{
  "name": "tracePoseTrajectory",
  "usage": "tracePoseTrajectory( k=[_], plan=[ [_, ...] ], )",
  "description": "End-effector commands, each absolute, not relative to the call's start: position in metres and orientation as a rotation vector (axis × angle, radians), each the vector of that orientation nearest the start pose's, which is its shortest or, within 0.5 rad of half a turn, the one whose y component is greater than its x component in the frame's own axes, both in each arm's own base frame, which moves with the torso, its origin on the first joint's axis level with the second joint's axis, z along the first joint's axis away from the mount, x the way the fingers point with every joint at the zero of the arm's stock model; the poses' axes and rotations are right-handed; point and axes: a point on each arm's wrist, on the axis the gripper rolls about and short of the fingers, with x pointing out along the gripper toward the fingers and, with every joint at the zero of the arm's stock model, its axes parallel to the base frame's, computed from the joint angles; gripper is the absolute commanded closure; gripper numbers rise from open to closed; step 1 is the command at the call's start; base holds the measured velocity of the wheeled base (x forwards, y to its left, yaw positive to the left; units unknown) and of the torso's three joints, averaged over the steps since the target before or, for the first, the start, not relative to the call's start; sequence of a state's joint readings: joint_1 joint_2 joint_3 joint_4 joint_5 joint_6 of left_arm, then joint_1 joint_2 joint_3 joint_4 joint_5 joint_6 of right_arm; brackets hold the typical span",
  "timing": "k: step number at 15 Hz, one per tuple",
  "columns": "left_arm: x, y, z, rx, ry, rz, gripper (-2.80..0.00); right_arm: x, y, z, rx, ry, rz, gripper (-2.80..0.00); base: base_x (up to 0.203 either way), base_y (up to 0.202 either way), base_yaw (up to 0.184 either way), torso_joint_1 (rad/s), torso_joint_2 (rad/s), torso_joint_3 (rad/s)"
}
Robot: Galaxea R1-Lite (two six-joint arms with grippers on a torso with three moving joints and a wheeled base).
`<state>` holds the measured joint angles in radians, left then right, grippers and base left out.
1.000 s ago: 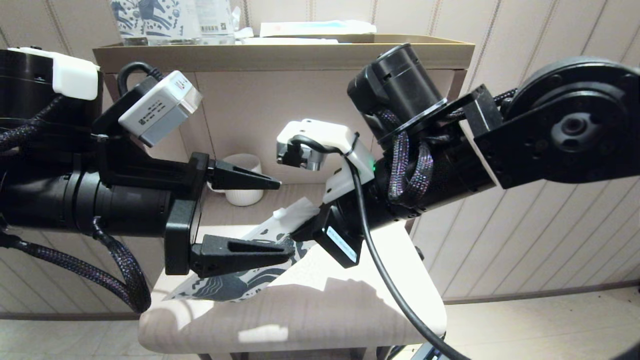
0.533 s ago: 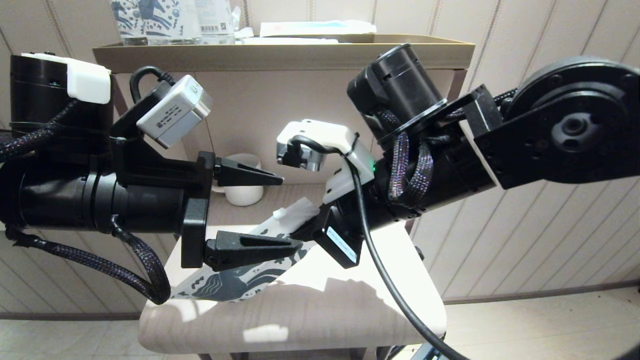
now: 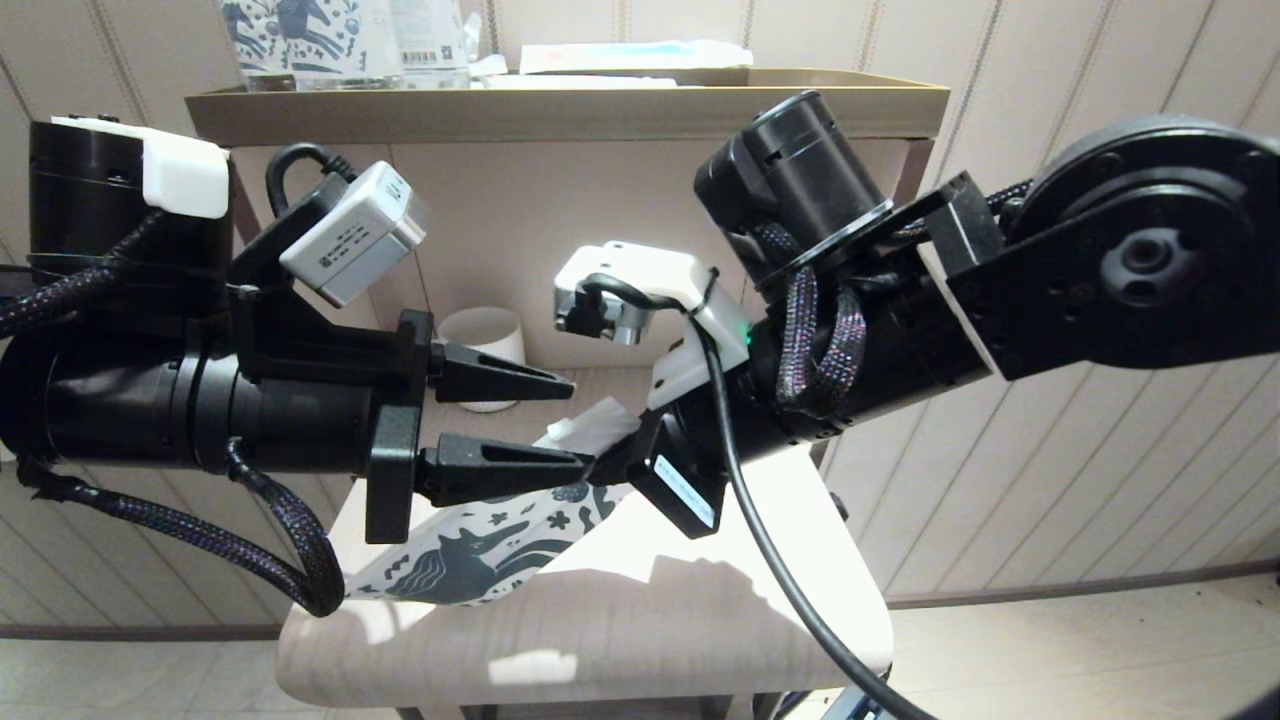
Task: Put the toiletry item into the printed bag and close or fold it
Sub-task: Close the strorage bag and place it on the desk
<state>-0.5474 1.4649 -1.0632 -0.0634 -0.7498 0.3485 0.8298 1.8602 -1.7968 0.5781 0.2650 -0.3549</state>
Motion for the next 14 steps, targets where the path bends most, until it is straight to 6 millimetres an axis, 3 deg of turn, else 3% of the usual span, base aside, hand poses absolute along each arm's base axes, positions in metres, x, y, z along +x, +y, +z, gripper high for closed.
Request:
tracePoseTrajectory(
  k=[1,14],
  plan=[
    [0.205,-0.1431,0.2675,0.26,0.13,-1.337,0.0,0.2287,0.2588,0.2913,-0.497,0.455,1.168,0.0,0.0,0.0,0.0,0.0,0.0,0.0],
    [0.2081,-0.1527,0.2588,0.267,0.132,-1.356,0.0,0.2239,0.2535,0.2967,-0.495,0.445,1.168,0.0,0.0,0.0,0.0,0.0,0.0,0.0]
  ],
)
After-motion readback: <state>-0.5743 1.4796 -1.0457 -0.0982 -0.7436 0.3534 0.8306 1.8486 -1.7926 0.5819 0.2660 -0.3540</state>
